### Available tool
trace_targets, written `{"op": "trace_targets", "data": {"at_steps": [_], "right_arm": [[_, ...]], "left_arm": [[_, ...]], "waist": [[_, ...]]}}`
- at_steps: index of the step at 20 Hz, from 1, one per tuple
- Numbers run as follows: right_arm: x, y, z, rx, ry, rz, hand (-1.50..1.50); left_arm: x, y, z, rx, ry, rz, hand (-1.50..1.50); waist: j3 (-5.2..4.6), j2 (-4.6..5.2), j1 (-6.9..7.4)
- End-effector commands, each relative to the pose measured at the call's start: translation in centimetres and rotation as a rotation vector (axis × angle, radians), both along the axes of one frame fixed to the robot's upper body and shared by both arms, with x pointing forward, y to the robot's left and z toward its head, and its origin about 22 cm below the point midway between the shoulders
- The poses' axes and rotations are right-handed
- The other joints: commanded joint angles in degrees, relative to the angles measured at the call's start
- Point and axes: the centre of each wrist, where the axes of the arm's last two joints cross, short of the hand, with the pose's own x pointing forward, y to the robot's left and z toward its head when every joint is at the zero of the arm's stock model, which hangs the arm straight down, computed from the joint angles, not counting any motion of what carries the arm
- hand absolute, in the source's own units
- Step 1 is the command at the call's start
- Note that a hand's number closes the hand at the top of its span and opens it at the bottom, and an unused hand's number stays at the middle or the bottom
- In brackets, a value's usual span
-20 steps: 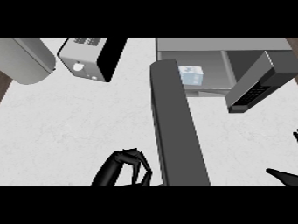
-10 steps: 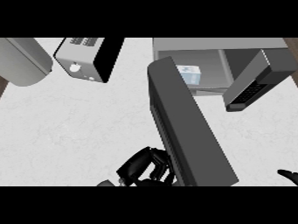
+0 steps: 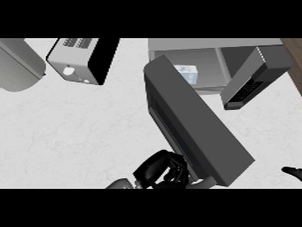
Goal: Pick up the milk, place it into the microwave and close the microwave
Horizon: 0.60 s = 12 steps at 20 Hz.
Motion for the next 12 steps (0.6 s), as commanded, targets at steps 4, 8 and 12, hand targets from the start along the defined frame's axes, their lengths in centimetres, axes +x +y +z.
{"op": "trace_targets", "data": {"at_steps": [4,8,12], "right_arm": [[2.2,2.1,0.8,0.08,-0.142,0.188,-1.5],[3.7,2.8,2.1,0.102,-0.153,0.235,-1.5],[5.5,3.9,3.3,0.099,-0.163,0.254,-1.5]], "left_arm": [[-0.9,-2.7,1.1,-0.072,-0.045,-0.007,-1.5],[1.3,-3.4,3.1,-0.094,-0.071,0.076,-1.5],[2.4,-4.0,4.0,-0.092,-0.099,0.102,1.5]], "waist": [[-0.16,0.4,-3.24],[-0.19,0.57,-5.03],[-0.18,0.93,-6.11]]}}
